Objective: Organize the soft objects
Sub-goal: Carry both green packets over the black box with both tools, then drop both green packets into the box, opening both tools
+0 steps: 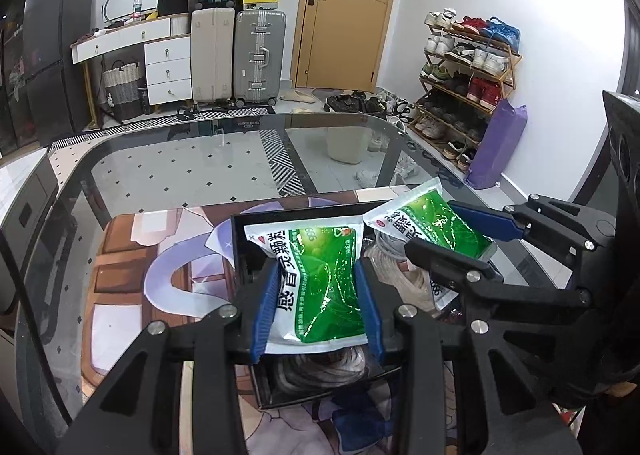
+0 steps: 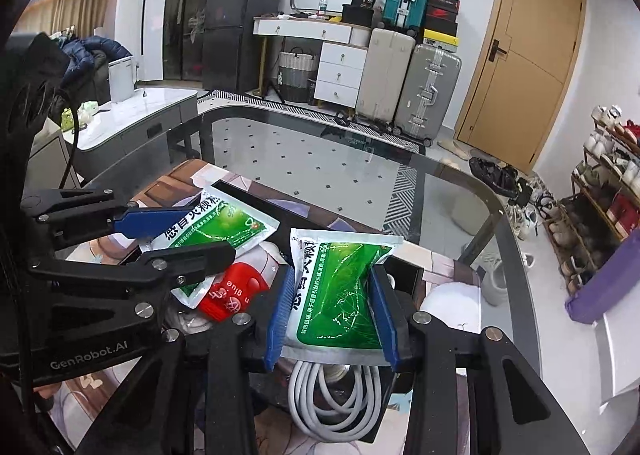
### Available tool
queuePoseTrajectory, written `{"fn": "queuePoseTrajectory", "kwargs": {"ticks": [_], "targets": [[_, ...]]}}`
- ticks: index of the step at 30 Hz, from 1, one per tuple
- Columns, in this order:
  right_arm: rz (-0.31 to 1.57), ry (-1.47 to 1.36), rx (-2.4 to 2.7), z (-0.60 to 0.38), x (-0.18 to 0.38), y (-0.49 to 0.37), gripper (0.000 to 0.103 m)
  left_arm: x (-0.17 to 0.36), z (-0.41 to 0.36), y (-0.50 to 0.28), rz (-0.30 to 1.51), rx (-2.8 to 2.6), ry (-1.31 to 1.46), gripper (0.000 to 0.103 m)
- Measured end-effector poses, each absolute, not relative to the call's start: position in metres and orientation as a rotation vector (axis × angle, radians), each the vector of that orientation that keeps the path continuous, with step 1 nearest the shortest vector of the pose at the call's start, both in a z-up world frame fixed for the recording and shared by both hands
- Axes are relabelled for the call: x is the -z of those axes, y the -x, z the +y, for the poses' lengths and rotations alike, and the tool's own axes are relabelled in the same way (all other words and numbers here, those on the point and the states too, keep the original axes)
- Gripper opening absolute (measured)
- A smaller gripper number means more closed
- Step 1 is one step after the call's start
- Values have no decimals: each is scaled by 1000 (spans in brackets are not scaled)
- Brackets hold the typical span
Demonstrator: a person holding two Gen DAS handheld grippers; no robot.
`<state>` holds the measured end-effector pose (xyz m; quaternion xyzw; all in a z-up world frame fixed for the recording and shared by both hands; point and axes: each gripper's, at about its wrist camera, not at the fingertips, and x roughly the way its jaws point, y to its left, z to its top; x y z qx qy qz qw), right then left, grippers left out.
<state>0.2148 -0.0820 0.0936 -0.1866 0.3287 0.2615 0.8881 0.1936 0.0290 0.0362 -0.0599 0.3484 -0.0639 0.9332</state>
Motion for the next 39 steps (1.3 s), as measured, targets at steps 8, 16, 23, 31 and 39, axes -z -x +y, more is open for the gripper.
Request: {"fn": "queuePoseTrajectory", "kwargs": {"ticks": [8, 16, 23, 31, 39], "targets": [[690, 424, -559, -82, -89, -217, 41, -34, 29, -193, 722, 141, 137, 37], [670, 411, -634, -94, -95, -204, 67, -34, 29, -190, 723, 152, 144, 39], [621, 395, -643, -104, -103, -186, 84, -38, 29, -183, 720, 164, 142, 48], [576, 293, -580, -126, -109, -175, 102, -51, 32, -157, 654, 144, 114, 92], [544, 190, -546, -149, -105, -161, 102, -49, 37, -132, 590, 80, 73, 103]]}}
